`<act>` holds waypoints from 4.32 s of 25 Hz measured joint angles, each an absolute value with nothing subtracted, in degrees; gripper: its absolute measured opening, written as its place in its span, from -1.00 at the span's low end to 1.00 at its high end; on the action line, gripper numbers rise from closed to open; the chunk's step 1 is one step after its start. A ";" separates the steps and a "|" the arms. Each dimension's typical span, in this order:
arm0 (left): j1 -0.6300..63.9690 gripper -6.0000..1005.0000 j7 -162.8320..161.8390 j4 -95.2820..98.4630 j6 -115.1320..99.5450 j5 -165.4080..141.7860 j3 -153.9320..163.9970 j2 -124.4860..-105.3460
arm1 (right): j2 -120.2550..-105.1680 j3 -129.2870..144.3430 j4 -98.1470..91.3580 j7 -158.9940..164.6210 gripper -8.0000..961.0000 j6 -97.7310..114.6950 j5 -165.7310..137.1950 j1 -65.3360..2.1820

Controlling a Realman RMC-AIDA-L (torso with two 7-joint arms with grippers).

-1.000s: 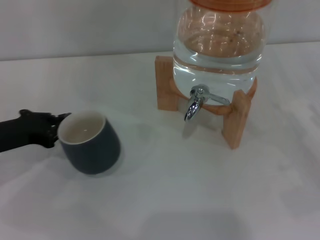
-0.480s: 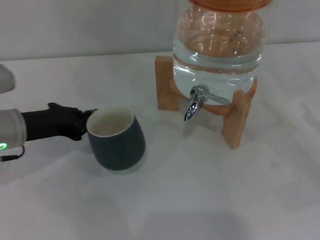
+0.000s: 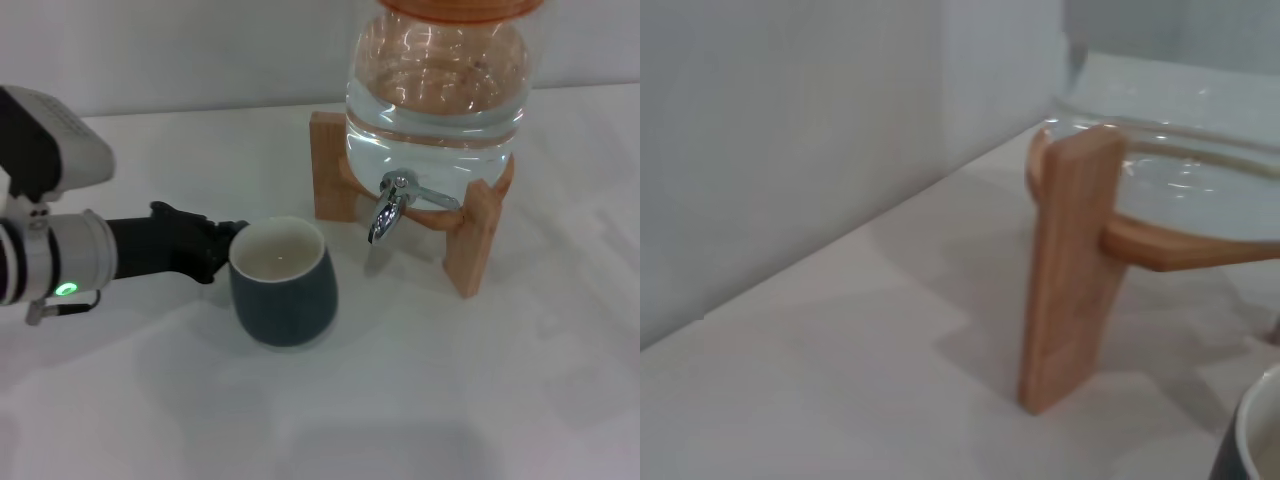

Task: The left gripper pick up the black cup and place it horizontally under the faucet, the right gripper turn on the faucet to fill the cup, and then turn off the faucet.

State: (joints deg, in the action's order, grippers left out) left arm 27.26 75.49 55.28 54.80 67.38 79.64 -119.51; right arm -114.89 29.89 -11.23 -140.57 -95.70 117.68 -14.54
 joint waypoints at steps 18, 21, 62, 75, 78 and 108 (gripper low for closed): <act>25.68 -0.75 70.37 58.16 41.69 69.62 94.24 -119.59 | -114.79 31.65 -11.25 -140.53 0.73 -97.39 117.68 -14.23; 25.71 -0.75 70.36 58.17 41.20 70.42 94.93 -119.59 | -114.79 31.87 -11.39 -140.54 0.73 -97.39 117.69 -14.24; 34.55 -0.71 66.97 48.74 39.18 74.52 99.36 -119.43 | -114.87 32.52 -12.74 -138.78 0.73 -97.39 117.68 -13.54; 34.63 -0.68 66.96 48.01 39.34 74.30 99.20 -119.35 | -114.87 32.62 -12.65 -138.45 0.73 -97.38 117.68 -13.44; 34.63 -0.61 67.10 47.94 39.06 74.39 99.08 -119.39 | -114.87 32.61 -12.56 -138.43 0.73 -97.38 117.68 -13.44; 28.20 0.02 73.86 51.96 43.59 74.62 93.53 -119.20 | -114.87 32.33 -12.75 -138.43 0.73 -96.89 117.68 -13.44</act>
